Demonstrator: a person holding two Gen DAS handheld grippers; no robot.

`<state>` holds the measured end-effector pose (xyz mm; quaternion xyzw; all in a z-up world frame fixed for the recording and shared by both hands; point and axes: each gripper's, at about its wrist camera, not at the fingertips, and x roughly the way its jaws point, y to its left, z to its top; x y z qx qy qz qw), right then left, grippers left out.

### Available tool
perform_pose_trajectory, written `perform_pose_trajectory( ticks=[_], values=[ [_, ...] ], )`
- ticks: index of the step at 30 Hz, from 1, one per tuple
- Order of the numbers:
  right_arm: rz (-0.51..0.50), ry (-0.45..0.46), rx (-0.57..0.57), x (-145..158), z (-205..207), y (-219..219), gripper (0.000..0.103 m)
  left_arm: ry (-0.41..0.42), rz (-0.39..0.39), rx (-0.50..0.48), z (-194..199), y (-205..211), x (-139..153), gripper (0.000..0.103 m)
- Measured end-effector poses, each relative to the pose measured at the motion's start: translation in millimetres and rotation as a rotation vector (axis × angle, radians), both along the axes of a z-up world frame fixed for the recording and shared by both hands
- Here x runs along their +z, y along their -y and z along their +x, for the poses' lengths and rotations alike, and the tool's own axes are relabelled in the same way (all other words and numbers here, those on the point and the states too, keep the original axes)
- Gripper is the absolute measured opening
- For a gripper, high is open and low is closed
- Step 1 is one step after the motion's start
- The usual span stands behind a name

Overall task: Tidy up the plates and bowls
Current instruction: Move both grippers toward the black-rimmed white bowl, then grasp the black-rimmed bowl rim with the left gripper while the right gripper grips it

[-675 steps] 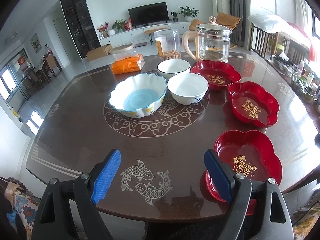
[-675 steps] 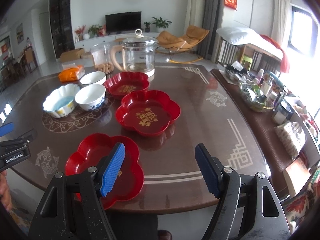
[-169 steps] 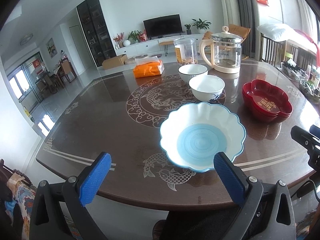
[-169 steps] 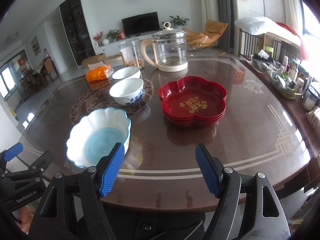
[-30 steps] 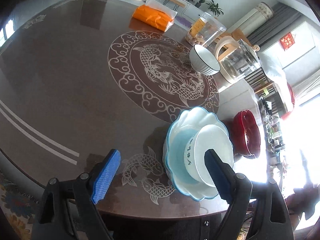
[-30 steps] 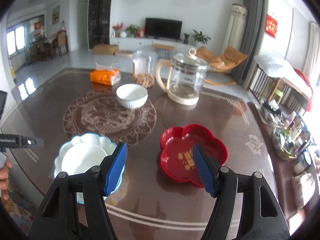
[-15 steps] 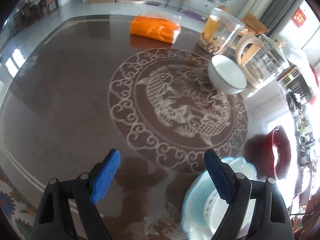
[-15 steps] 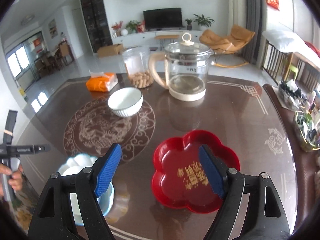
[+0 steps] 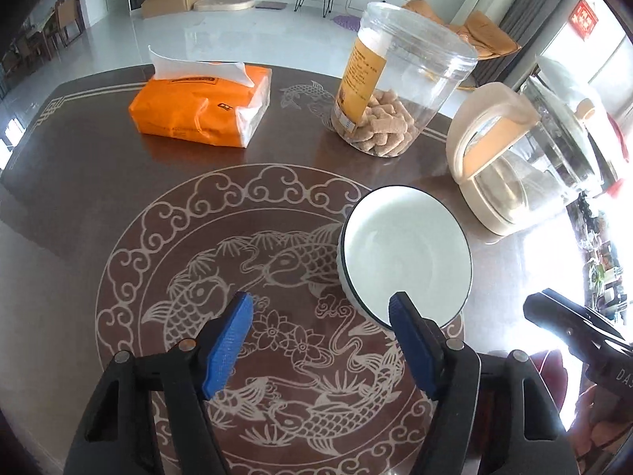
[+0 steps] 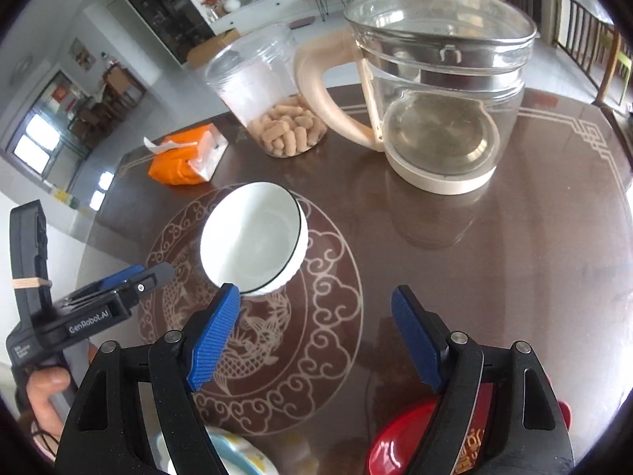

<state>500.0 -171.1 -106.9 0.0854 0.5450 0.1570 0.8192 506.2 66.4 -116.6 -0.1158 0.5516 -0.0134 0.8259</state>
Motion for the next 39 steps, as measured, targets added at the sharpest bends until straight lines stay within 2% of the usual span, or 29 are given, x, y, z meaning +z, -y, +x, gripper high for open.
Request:
perform_pose_trajectory(
  ticks=[4, 8, 11, 13, 14, 15, 16, 17, 20, 24, 29, 34, 39],
  values=[
    [-0.017, -0.009, 0.018, -16.5, 19.4, -15.1, 0.082, -0.005, 0.021, -0.008, 11.6, 8.6, -13.2, 0.07],
    [-0.042, -0.022, 0.038, -32.8, 29.5, -31.2, 0.081, -0.055, -0.018, -0.002, 21.1, 10.5, -33.5, 0.047],
    [-0.065, -0.023, 0.054, -42.3, 33.4, -41.3, 0.08, -0.059, -0.031, 0.005, 24.7, 11.2, -40.8, 0.042],
    [-0.071, -0.021, 0.059, -46.0, 35.9, -44.5, 0.071, -0.05, -0.041, 0.003, 25.5, 11.5, -41.2, 0.035],
    [-0.065, -0.026, 0.058, -47.6, 37.3, -43.9, 0.057, -0.047, -0.047, 0.0, 26.0, 12.0, -41.2, 0.03],
    [-0.055, -0.038, 0.055, -50.6, 38.8, -43.4, 0.037, -0.044, -0.053, -0.003, 26.6, 12.6, -41.1, 0.027],
    [-0.04, -0.055, 0.051, -54.0, 40.5, -42.6, 0.029, -0.041, -0.061, -0.006, 27.4, 13.2, -41.0, 0.022],
    [-0.02, -0.064, 0.047, -56.3, 42.3, -42.0, 0.026, -0.039, -0.069, -0.008, 29.0, 14.6, -41.5, 0.017],
    [0.001, -0.064, 0.046, -55.6, 42.0, -42.3, 0.016, -0.038, -0.074, 0.007, 30.0, 14.4, -42.1, 0.016],
    [-0.018, -0.053, 0.046, -52.1, 35.0, -44.9, 0.014, -0.03, -0.079, -0.005, 17.8, 15.1, -36.2, 0.015],
    [0.025, -0.023, 0.051, -29.5, 17.8, -42.4, 0.014, 0.008, -0.071, -0.026, -17.8, 18.2, -4.8, 0.016],
    [0.045, 0.027, 0.079, 15.2, -27.5, -39.0, 0.013, 0.059, -0.074, -0.044, -74.1, 21.7, 41.3, 0.016],
    [0.066, 0.057, 0.118, 56.7, -92.4, -35.8, 0.013, 0.107, -0.062, -0.073, -145.4, 23.2, 80.1, 0.016]
  ],
)
